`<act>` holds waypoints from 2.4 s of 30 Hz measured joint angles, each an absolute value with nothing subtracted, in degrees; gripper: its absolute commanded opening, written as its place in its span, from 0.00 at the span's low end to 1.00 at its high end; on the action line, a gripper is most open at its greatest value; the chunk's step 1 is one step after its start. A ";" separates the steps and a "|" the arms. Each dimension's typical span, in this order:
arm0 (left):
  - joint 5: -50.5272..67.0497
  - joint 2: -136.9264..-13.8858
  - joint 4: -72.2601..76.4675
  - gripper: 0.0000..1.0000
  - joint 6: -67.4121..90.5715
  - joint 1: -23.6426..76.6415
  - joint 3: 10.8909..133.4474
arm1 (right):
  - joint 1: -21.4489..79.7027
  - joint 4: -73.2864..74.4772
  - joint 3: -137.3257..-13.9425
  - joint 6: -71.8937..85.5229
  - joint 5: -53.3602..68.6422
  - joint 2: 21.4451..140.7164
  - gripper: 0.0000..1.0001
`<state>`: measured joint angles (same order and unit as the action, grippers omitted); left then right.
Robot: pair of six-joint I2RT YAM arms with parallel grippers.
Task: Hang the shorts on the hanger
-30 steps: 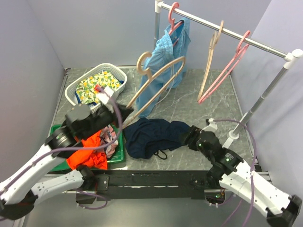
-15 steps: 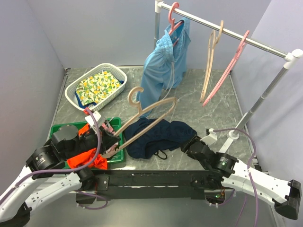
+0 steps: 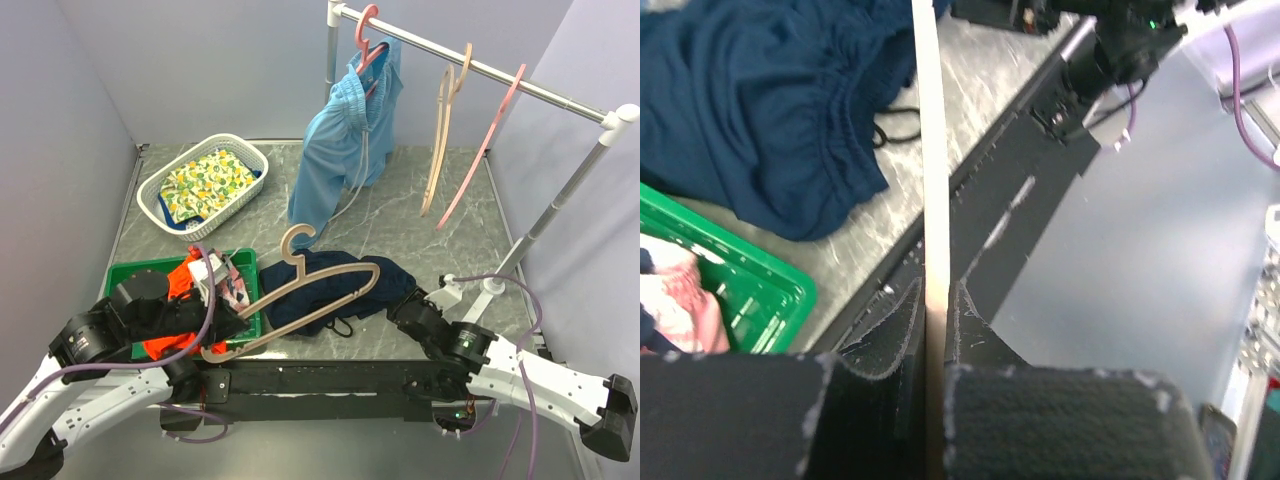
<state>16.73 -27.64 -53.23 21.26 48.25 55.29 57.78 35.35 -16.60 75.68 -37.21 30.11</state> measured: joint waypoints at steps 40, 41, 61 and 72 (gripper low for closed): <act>13.13 -43.55 -51.48 0.01 18.92 49.54 59.13 | 44.51 27.81 -27.11 55.79 -32.53 47.40 0.41; 12.93 -43.66 -51.33 0.01 18.94 49.82 59.13 | 44.21 27.66 -27.11 55.48 -32.56 47.62 0.41; 0.47 -50.17 -35.55 0.01 23.27 67.09 54.24 | 44.99 29.02 -36.21 49.52 -30.81 49.74 0.00; -10.57 -52.18 -16.40 0.01 28.47 73.12 41.89 | 54.35 30.87 -40.42 51.18 -29.15 49.25 0.00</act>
<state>-10.57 -52.18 -16.40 28.47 73.12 41.89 54.35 30.87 -40.42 51.18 -29.15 49.25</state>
